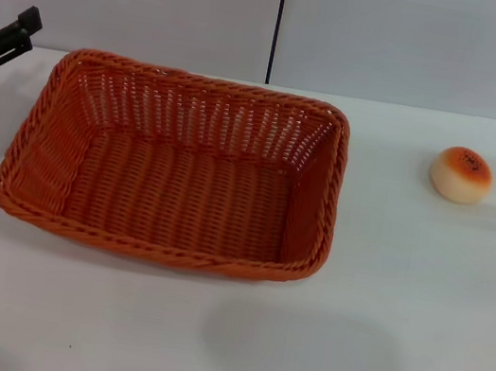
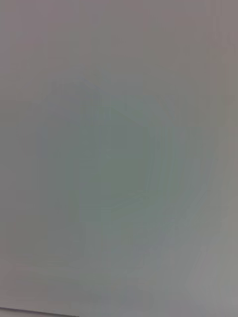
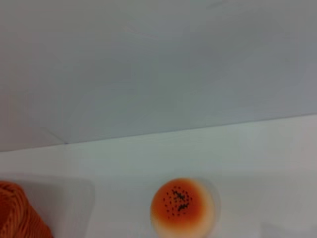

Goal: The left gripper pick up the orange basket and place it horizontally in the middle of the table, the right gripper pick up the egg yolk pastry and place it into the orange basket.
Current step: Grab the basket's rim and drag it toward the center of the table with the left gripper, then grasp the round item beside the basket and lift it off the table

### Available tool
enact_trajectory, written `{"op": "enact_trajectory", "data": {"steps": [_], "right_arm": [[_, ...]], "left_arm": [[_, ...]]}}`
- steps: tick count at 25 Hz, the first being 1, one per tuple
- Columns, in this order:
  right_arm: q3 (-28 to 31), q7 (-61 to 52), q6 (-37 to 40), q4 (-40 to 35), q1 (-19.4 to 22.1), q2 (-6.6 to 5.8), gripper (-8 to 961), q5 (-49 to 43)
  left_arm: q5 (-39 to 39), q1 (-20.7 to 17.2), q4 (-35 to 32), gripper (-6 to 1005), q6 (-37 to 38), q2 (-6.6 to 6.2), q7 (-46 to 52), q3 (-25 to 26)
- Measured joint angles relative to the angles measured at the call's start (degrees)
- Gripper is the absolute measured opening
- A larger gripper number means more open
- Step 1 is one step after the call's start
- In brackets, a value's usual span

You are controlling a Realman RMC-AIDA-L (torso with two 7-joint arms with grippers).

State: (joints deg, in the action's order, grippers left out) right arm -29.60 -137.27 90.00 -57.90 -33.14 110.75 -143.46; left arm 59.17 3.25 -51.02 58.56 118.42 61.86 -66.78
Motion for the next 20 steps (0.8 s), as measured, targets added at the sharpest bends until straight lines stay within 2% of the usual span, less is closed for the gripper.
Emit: {"op": "enact_trajectory", "data": {"steps": [3, 9, 14, 20], "right_arm": [[-0.2, -0.9, -1.8, 2.8, -1.2, -0.24, 613, -0.4], [-0.3, 1.9, -7.1, 11.4, -4.4, -0.54, 594, -0.2], [-0.4, 5.7, -11.1, 19.2, -7.6, -0.05, 579, 1.0], [-2.2, 5.7, -17.6, 25.0, -9.8, 0.99, 560, 1.2]], "left_arm": [[-3.1, 0.7, 4.7, 802, 2.8, -0.04, -5.0, 0.4], [-7.0, 1.2, 9.8, 802, 4.9, 0.01, -10.1, 0.5], [-8.0, 1.5, 12.3, 802, 5.4, -0.06, -10.4, 0.6], [-8.0, 1.7, 12.6, 802, 5.6, -0.06, -10.6, 0.6]]}}
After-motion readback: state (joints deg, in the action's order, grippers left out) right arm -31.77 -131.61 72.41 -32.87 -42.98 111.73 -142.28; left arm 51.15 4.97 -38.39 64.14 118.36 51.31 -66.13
